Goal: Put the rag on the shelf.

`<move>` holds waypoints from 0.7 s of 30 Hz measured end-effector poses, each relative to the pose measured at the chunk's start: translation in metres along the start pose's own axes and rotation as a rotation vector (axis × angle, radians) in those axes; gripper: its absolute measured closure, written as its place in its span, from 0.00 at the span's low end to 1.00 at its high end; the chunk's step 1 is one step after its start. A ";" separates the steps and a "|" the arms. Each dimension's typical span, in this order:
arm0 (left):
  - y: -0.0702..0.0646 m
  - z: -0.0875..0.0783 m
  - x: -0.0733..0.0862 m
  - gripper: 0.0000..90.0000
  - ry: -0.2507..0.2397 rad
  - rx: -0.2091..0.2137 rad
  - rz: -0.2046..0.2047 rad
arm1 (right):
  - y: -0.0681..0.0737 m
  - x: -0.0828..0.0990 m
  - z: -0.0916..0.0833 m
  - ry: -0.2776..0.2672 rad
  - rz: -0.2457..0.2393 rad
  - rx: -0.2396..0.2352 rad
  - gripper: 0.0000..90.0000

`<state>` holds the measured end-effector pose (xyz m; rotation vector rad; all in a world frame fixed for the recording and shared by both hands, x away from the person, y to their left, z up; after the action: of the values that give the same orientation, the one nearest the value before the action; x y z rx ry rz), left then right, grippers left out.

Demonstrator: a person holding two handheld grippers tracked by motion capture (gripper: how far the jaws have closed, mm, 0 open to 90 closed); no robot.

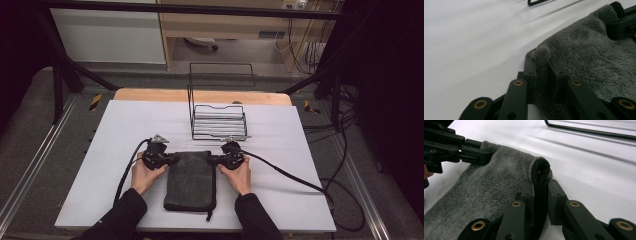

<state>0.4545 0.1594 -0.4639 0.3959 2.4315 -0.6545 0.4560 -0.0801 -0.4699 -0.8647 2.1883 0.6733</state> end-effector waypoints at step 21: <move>-0.012 -0.033 -0.007 0.88 -0.103 0.056 0.031 | 0.014 -0.009 -0.025 -0.127 -0.050 0.011 0.88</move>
<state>0.4395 0.1668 -0.4320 0.4115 2.3097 -0.7137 0.4400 -0.0841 -0.4445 -0.8447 2.0493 0.6727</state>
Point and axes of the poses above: each handheld gripper's, and its own axes: z roughly forward along the jaws, x roughly out of its underside, y roughly to its left, the point moved 3 cm from there along z, roughly forward along the jaws, and after that the axes turned 15 degrees about -z, right-handed, at the moved point
